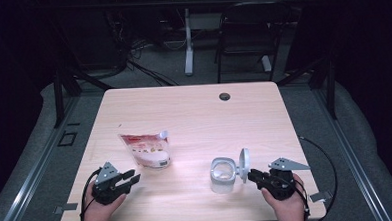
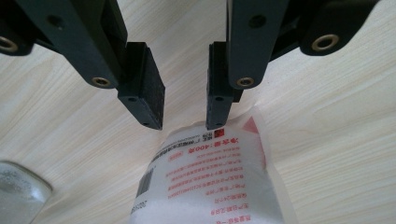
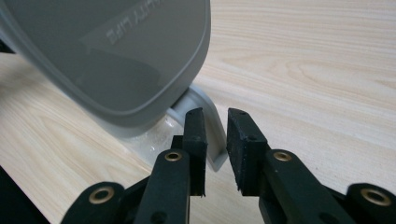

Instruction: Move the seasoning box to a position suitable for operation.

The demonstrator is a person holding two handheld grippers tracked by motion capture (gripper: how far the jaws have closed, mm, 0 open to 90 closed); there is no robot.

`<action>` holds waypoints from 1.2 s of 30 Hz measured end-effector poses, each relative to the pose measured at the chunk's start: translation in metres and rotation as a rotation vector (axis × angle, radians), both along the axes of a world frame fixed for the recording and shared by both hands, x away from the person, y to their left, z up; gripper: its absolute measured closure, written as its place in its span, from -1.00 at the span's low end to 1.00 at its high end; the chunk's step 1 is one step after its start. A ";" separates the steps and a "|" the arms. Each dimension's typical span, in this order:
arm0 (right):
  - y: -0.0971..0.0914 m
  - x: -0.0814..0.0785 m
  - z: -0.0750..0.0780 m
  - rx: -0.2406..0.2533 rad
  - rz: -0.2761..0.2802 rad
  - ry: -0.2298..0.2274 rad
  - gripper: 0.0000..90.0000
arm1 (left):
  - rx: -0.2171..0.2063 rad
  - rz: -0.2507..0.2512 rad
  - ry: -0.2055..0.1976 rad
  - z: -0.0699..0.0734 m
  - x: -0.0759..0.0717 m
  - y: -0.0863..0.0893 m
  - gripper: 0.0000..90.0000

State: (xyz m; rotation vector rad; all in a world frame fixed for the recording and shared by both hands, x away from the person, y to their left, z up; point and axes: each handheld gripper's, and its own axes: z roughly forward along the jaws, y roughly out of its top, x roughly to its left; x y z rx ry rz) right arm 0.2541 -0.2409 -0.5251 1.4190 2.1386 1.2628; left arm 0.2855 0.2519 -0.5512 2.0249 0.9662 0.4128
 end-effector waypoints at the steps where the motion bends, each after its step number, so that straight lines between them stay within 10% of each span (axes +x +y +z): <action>1: 0.000 -0.001 -0.001 -0.009 0.004 0.004 0.71 | 0.000 0.000 -0.002 0.000 0.000 0.000 0.50; 19: 0.007 -0.007 -0.013 -0.030 0.041 0.050 0.57 | 0.003 0.001 -0.002 0.000 0.000 -0.001 0.46; 36: 0.022 0.007 -0.020 -0.075 -0.004 -0.006 0.42 | 0.005 0.017 0.004 -0.001 -0.003 0.004 0.45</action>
